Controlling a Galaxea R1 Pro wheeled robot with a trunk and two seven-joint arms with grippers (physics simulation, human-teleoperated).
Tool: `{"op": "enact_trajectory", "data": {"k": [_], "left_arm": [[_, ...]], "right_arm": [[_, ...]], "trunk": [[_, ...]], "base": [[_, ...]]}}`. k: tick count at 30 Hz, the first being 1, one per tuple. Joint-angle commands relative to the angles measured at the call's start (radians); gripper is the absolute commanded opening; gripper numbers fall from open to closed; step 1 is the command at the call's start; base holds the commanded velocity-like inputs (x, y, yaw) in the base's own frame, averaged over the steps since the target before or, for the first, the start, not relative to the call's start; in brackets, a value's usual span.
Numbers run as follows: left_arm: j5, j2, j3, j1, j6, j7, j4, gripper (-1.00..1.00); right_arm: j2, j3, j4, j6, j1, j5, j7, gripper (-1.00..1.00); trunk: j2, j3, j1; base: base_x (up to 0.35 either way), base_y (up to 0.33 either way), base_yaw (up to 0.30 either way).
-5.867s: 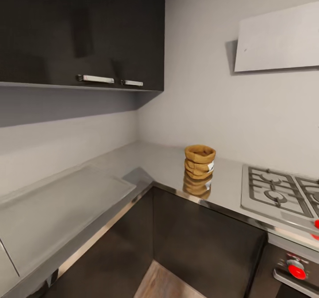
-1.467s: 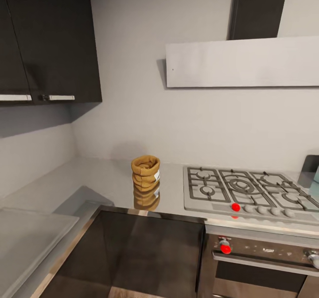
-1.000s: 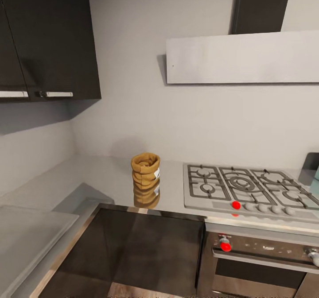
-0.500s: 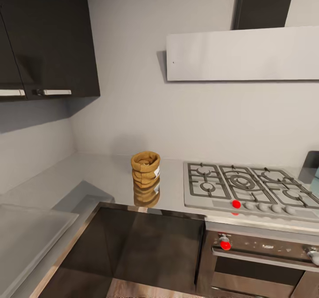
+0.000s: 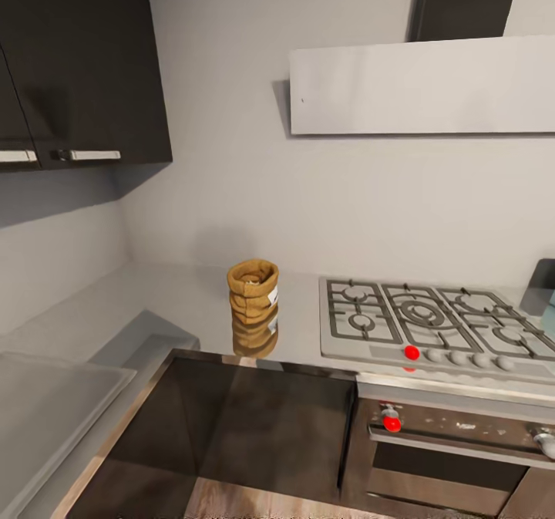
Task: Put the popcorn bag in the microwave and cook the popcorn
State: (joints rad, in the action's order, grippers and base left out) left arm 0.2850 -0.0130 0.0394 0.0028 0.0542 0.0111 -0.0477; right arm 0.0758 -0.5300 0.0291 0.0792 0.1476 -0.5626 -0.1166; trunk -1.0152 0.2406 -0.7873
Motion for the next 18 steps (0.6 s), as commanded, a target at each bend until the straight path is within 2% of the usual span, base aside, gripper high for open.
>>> {"op": "enact_trajectory", "data": {"k": [1,18], "left_arm": [[0.002,-0.001,0.004,0.0,0.002,0.001,-0.001,1.0],[0.003,0.001,0.002,0.0,0.002,0.001,-0.001,1.0]], "right_arm": [[0.001,-0.008,0.003,0.005,0.001,-0.007,-0.001,1.0],[-0.001,-0.008,0.003,0.008,0.001,-0.007,-0.001,1.0]], "trunk": [[-0.001,0.003,0.0],[-0.001,0.03,0.0]], "base": [[0.0,0.0,0.0],[0.0,0.0,0.0]]}}
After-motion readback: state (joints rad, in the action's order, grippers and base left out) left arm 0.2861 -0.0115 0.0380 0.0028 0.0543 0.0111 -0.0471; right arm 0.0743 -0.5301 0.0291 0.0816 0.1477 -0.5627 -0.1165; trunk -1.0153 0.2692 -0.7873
